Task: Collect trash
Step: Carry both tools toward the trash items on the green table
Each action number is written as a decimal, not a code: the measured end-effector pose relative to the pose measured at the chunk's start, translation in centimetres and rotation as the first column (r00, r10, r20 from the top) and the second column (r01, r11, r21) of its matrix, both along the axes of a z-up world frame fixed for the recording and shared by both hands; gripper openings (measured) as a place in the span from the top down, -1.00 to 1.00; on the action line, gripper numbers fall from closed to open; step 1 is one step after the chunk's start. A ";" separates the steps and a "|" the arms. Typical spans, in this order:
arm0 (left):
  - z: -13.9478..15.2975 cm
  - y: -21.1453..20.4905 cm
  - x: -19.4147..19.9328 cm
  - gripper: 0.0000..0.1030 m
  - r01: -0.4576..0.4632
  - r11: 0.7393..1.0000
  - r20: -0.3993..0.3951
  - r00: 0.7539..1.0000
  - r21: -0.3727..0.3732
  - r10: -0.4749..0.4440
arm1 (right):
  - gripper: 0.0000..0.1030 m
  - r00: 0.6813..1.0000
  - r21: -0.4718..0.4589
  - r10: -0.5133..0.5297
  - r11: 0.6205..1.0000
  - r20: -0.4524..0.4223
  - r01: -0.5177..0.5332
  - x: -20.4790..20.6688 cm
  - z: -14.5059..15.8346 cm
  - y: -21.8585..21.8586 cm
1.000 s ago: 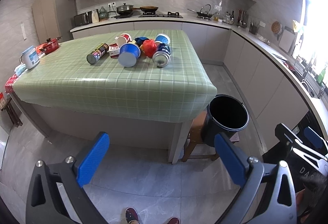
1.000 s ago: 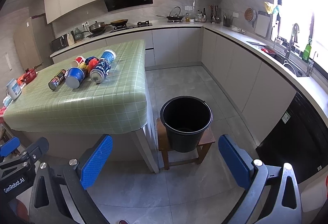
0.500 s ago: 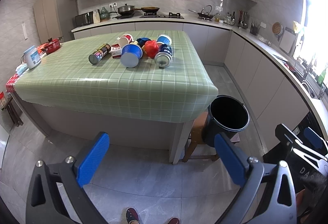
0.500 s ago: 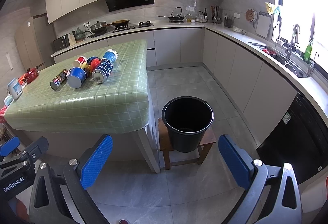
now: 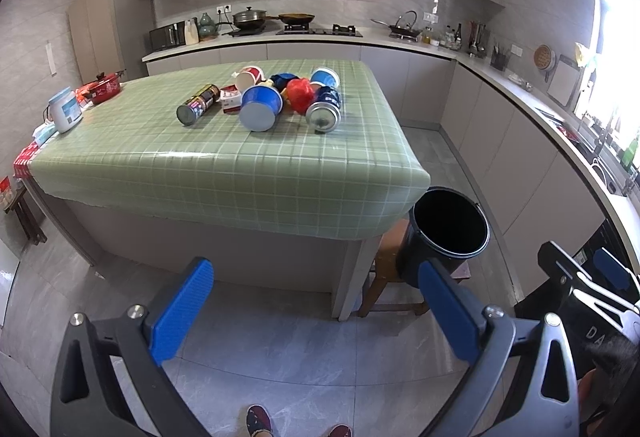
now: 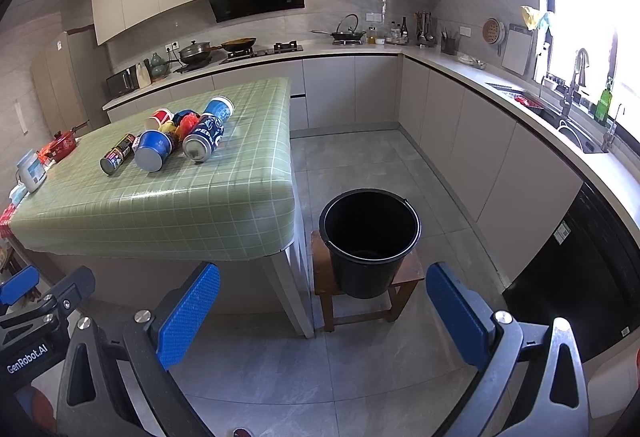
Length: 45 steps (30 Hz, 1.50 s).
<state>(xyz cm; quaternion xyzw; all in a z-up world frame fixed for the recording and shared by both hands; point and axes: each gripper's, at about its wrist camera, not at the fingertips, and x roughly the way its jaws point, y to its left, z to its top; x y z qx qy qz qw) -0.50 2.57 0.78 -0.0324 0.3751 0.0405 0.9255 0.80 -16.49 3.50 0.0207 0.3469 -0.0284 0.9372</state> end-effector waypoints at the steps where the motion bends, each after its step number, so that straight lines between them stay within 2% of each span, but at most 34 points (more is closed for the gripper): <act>1: 0.0 -0.1 -0.1 -1.00 0.001 1.000 0.001 1.000 0.000 -0.001 | -1.00 1.000 0.000 0.000 1.000 0.001 0.000 0.0 0.0 0.1; 13: -0.4 1.0 0.9 -1.00 -0.021 1.000 -0.008 1.000 0.004 0.021 | -1.00 1.000 0.005 0.013 1.000 -0.005 -0.013 1.1 -0.2 0.7; 19: -0.8 3.3 1.8 -1.00 -0.044 0.999 -0.015 0.999 -0.005 0.044 | -1.00 1.000 0.003 0.027 1.000 -0.006 -0.027 1.7 -0.3 1.9; 32: -1.2 9.9 5.3 -1.00 -0.029 1.000 -0.026 0.999 -0.005 0.029 | -1.00 1.000 -0.018 -0.013 1.000 -0.002 0.013 4.3 0.1 8.3; 39: -1.2 14.0 8.3 -1.00 0.011 1.000 -0.015 1.000 -0.024 -0.011 | -1.00 0.998 -0.010 -0.055 0.998 0.000 0.055 6.3 -0.2 12.1; 45: -1.6 16.0 11.3 -0.99 0.034 0.999 -0.020 0.999 -0.034 -0.035 | -1.00 0.996 -0.015 -0.089 0.996 0.011 0.090 8.1 -0.1 14.2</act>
